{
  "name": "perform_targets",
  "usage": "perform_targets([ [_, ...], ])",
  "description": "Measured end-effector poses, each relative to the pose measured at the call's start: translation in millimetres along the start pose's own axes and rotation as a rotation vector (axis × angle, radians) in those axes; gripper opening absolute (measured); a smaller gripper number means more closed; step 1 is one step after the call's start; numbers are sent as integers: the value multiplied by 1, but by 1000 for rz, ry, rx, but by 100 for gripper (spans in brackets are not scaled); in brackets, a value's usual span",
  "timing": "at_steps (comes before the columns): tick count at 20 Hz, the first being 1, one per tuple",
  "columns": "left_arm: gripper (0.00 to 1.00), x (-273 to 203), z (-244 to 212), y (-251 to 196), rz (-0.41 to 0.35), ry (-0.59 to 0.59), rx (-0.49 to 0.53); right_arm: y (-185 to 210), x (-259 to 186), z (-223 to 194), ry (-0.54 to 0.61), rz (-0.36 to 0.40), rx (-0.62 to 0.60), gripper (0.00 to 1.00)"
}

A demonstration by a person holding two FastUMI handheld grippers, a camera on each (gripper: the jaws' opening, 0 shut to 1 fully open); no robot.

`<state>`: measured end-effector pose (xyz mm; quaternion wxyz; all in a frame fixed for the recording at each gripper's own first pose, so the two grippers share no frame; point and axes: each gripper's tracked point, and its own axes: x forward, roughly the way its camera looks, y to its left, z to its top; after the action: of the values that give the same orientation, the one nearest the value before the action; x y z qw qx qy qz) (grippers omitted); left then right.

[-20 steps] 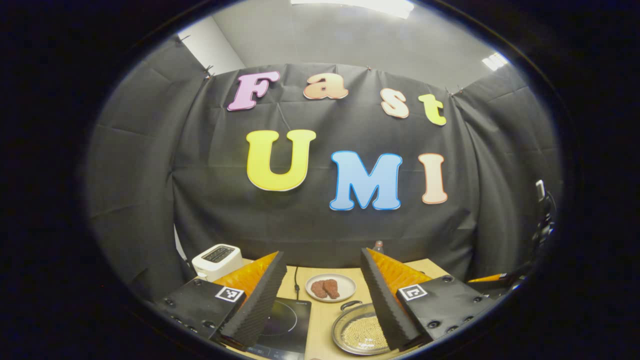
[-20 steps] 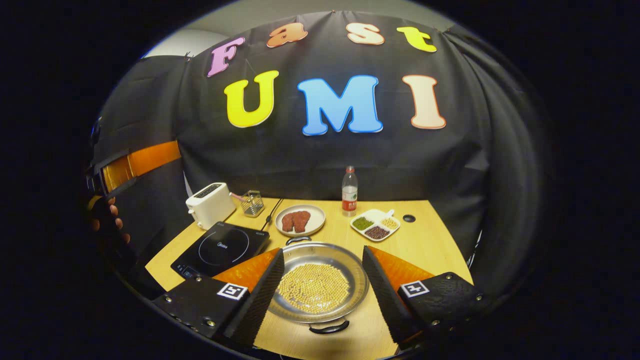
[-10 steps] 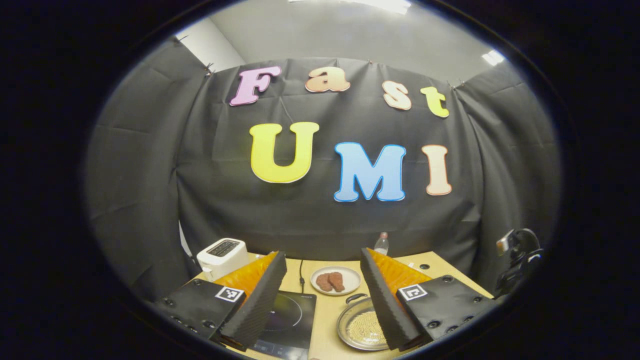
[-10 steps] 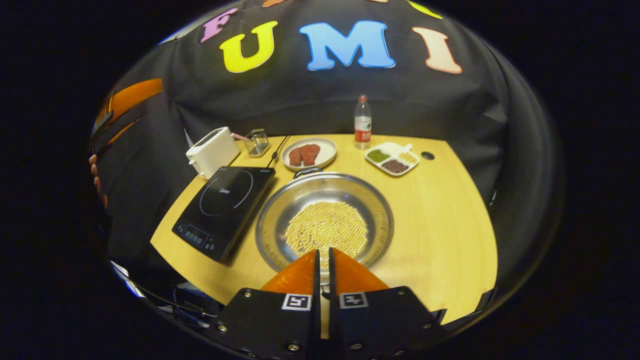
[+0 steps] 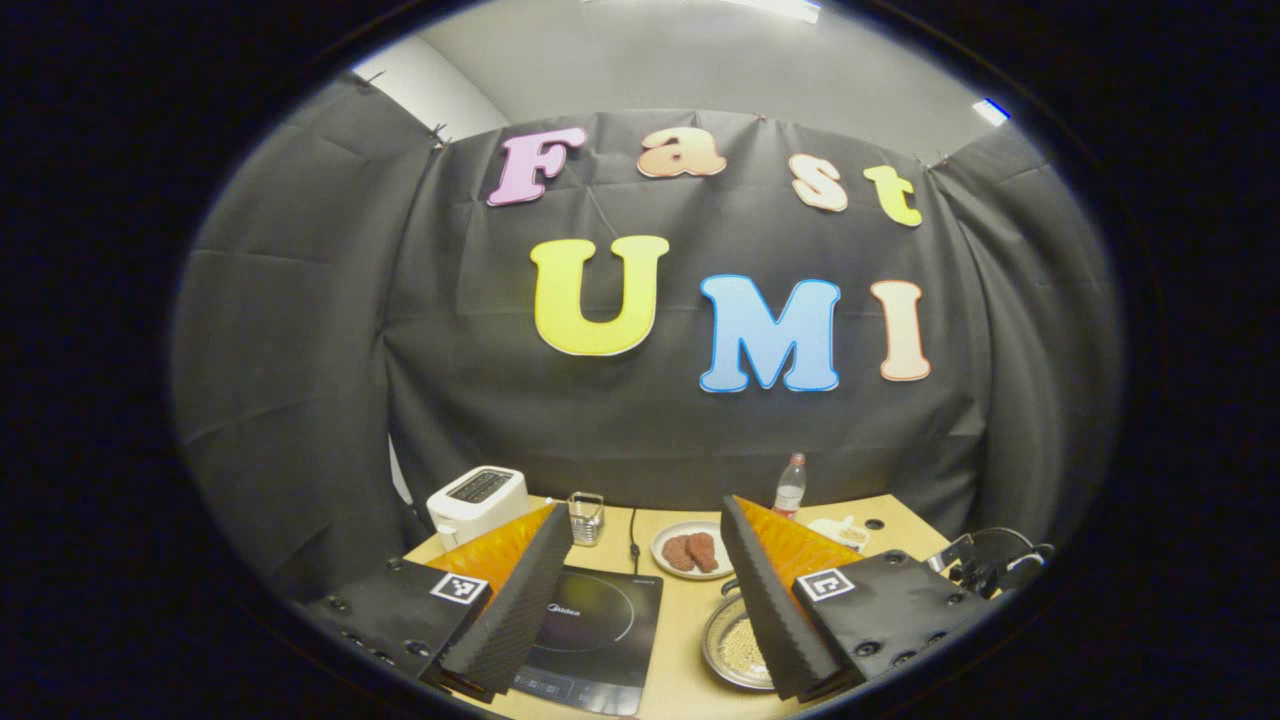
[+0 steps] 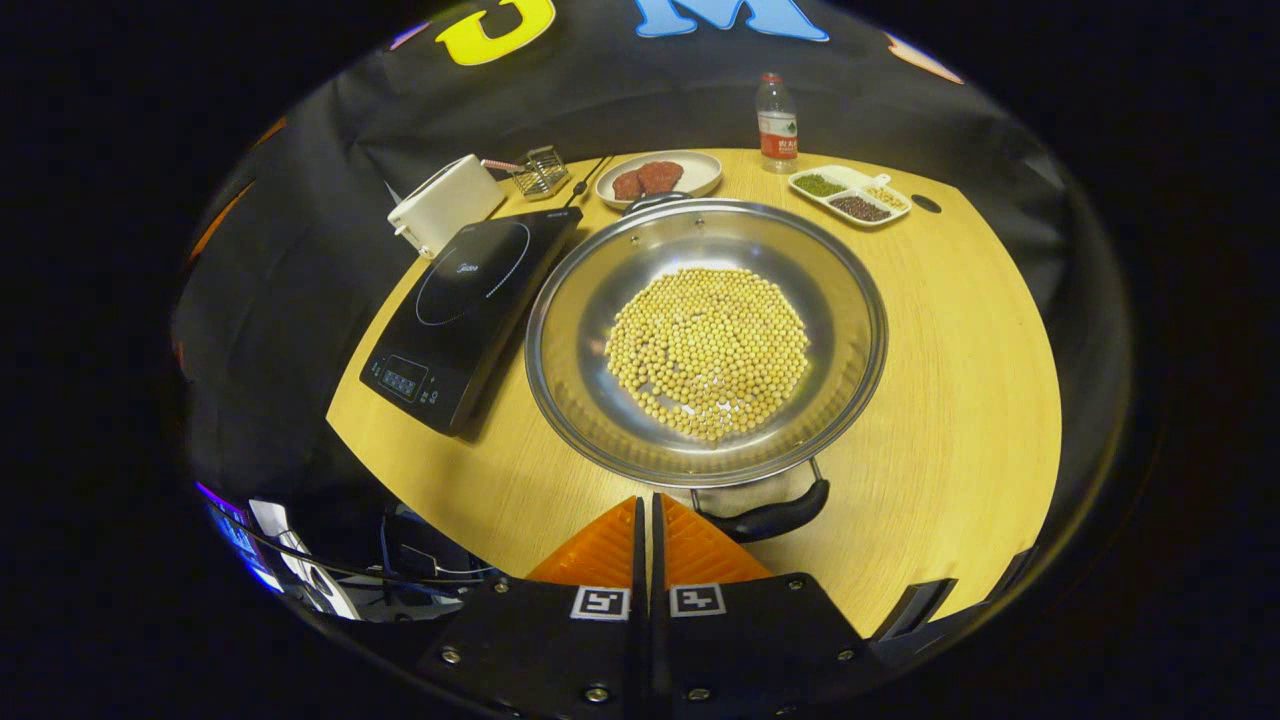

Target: First push the handle of the pot to place it horizontally, then grasp the pot with both hands and set it on the induction cooktop.

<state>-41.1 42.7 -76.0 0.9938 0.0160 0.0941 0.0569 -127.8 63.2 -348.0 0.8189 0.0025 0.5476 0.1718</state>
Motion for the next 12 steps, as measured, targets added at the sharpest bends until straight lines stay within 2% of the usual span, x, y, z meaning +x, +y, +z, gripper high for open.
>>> perform_targets([
  [6,96,-1,-2,7,32,12,4,-10,29,-7,31,-21,6,0],
  [9,95,0,-1,4,33,10,9,-12,33,-8,39,-9,33,1],
  [12,96,3,-1,-3,24,11,11,-20,34,-7,34,-27,36,0],
])
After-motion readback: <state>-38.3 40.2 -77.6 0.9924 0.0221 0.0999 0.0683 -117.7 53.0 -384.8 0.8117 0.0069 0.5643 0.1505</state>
